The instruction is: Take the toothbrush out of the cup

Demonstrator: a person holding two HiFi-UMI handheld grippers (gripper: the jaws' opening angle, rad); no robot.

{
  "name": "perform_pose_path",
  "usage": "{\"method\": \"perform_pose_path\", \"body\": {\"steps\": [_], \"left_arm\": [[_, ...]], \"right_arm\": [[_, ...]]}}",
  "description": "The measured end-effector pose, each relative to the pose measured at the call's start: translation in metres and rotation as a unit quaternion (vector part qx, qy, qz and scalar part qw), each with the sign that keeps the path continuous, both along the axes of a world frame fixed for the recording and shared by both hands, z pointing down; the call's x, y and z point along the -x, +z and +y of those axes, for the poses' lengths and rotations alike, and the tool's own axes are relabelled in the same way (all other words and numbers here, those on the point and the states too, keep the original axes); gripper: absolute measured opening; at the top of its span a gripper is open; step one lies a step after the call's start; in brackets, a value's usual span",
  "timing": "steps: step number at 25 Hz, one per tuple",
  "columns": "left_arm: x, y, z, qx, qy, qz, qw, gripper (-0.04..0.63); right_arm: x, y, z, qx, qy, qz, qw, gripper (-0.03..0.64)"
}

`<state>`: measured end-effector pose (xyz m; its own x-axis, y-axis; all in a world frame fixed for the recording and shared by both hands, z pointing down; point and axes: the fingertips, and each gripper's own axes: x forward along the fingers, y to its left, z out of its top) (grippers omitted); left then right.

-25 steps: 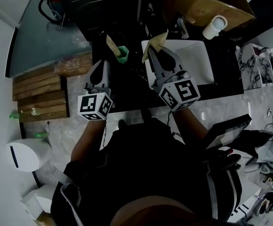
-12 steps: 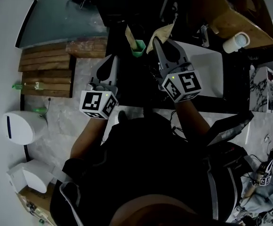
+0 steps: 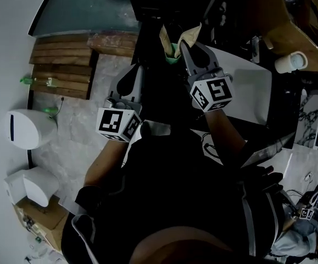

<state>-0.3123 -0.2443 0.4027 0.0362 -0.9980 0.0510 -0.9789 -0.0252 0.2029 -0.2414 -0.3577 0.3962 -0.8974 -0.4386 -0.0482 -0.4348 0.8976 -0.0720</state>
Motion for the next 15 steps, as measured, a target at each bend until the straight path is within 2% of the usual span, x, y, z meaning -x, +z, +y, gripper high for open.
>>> {"method": "perform_pose_path", "body": {"steps": [10,15], "left_arm": [[0.001,0.018,0.004,0.026,-0.024,0.006,0.9994,0.006],[-0.002,0.022,0.006,0.031,-0.027,0.013,0.9991,0.005]], "right_arm": [[0.015,0.045,-0.008,0.005,-0.021,0.009,1.0,0.04],[0.016,0.07,-0.009,0.023,-0.019,0.025,0.999,0.04]]}}
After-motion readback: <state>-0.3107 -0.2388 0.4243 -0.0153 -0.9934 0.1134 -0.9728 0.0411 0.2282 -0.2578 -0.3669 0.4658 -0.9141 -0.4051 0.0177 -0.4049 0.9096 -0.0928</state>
